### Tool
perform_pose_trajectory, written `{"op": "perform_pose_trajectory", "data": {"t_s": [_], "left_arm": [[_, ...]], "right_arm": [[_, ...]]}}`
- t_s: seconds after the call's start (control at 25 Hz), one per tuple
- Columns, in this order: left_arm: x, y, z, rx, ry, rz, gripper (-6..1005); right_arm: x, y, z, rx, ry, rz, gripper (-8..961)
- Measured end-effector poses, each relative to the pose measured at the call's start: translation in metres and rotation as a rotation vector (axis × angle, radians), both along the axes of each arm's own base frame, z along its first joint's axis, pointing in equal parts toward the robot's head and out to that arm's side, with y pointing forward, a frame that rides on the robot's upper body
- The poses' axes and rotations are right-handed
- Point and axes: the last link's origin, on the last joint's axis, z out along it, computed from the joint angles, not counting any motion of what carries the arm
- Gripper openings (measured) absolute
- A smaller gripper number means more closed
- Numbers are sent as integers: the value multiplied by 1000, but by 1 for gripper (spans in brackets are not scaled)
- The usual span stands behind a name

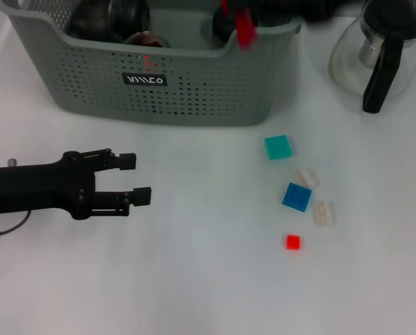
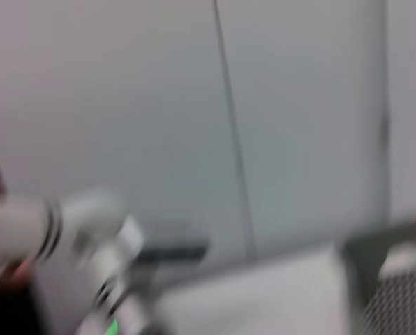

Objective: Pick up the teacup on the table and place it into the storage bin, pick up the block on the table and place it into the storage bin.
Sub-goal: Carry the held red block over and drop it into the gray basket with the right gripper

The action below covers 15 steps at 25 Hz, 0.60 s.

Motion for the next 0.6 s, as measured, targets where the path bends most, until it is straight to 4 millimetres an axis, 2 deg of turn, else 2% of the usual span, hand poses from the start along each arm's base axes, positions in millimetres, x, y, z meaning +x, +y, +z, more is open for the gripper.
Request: {"op": "perform_pose_trajectory", "data": {"t_s": [0.16,0.28,0.4,0.6], "left_arm": [[0,-1,4,7,-11,1,861],[1,0,4,7,-15,-2,861],[2,1,3,6,-15,-5,861],[1,1,2,11,-16,1,861]], "right_arm": [[-21,32,-8,138,67,-91,235],[-39,61,-32,218,48,-185,247],[-48,90,-60,290,-54,-278,259],[-52,120,-100,369,-304,-368,278]]}}
